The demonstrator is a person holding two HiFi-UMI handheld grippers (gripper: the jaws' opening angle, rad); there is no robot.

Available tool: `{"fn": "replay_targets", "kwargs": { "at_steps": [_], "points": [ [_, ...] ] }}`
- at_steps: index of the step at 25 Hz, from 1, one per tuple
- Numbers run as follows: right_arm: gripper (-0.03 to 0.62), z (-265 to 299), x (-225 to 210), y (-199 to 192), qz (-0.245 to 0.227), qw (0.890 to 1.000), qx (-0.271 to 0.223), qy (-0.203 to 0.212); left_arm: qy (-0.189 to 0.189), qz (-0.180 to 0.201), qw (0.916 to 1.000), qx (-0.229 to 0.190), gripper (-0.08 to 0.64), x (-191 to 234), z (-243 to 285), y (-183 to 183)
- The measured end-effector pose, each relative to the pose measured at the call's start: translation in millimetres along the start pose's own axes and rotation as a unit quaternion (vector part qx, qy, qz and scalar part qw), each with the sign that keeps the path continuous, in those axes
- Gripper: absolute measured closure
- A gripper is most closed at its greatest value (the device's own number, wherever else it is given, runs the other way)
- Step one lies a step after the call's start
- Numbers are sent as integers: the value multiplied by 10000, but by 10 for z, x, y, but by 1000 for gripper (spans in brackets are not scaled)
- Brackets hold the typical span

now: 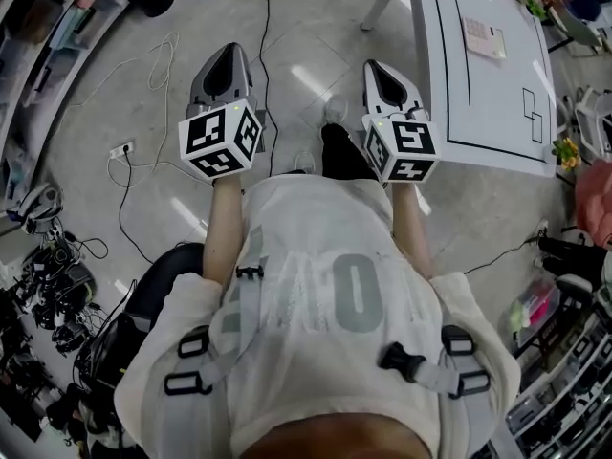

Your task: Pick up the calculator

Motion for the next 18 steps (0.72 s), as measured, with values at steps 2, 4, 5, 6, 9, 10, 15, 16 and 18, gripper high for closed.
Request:
{"fn": "replay_targets", "kwargs": {
  "at_steps": [2,4,5,6,9,10,15,16,18],
  "points": [
    [587,109,39,24,-164,9999,10,-31,75,13,10000,-1,538,49,31,-15],
    [587,209,57,51,-385,9992,19,-51,160,46,9999,-7,538,80,72,-36],
    [587,270,57,71,-475,9989,-3,-43,211,66,9998,-33,538,99,107,-35],
    [586,340,50,91,-530,9986,-35,-24,261,83,9996,-70,538,120,149,-28],
    [586,553,5,136,-529,9985,-90,49,328,149,9993,-62,538,170,307,-11],
    [586,612,-18,145,-507,9987,-76,68,322,180,9993,-18,538,172,358,-8],
    [586,977,-159,202,-432,9990,17,151,232,224,9994,89,538,170,734,49],
    [586,1061,-200,209,-439,9989,41,177,198,250,9994,137,538,162,847,47],
    [586,1270,-317,246,-462,9987,63,206,143,307,9993,183,538,141,1118,73]
  ]
}}
Point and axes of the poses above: the fingertips, and each gripper's own axes: z forward along the fingers, x to its left, y out of its top, the point moved 9 cm from there along -z, backward along the fingers, and after that the axes turned 5 degrees about -y, right-handed, at the moved point
